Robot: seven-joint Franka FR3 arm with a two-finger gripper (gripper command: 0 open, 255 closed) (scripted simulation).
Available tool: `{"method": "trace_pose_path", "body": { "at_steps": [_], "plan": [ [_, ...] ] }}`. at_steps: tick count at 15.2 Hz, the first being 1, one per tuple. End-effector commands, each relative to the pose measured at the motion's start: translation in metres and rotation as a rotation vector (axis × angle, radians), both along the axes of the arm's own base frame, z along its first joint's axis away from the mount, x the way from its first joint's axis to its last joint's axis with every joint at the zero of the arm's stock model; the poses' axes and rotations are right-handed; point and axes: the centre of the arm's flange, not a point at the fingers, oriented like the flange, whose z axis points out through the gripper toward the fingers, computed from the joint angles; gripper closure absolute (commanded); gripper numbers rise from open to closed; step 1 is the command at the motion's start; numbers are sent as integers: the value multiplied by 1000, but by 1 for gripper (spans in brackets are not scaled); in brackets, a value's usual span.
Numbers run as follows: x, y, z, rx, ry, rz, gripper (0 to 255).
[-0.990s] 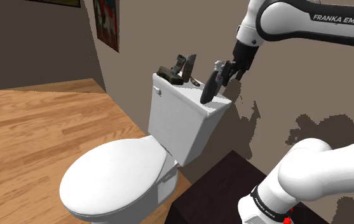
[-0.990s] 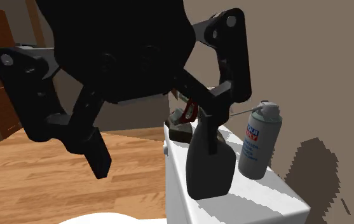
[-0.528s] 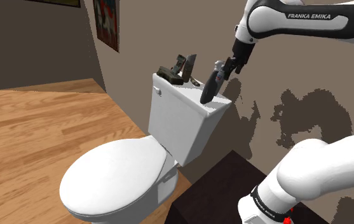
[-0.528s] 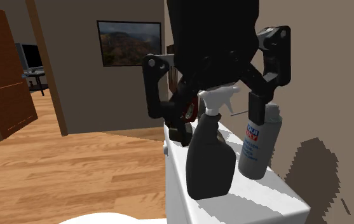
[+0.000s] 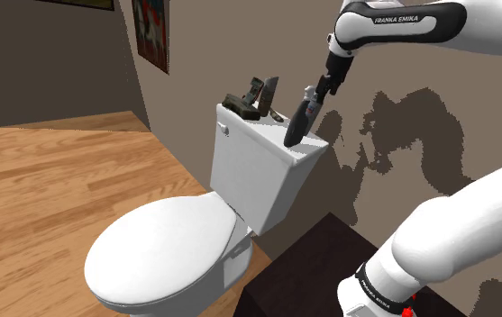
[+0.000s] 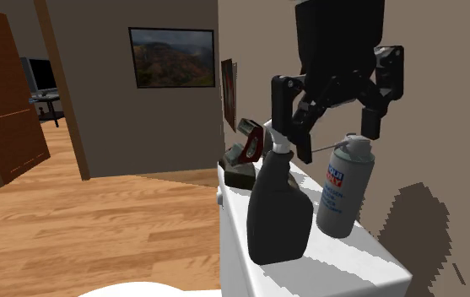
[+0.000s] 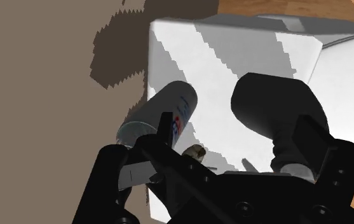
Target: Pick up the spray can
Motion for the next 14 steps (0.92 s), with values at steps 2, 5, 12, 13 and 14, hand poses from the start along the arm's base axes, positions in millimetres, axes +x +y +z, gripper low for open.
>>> {"method": "trace_pose_path", "body": {
  "at_steps": [2, 5, 12, 13, 14],
  "plan": [
    [23, -30, 0, -16, 8, 29, 0],
    [48, -59, 1, -31, 16, 56, 0],
    [70, -84, -20, -44, 23, 80, 0],
    [70, -84, -26, -44, 23, 80, 0],
    [70, -84, -31, -44, 23, 80, 0]
  ]
}}
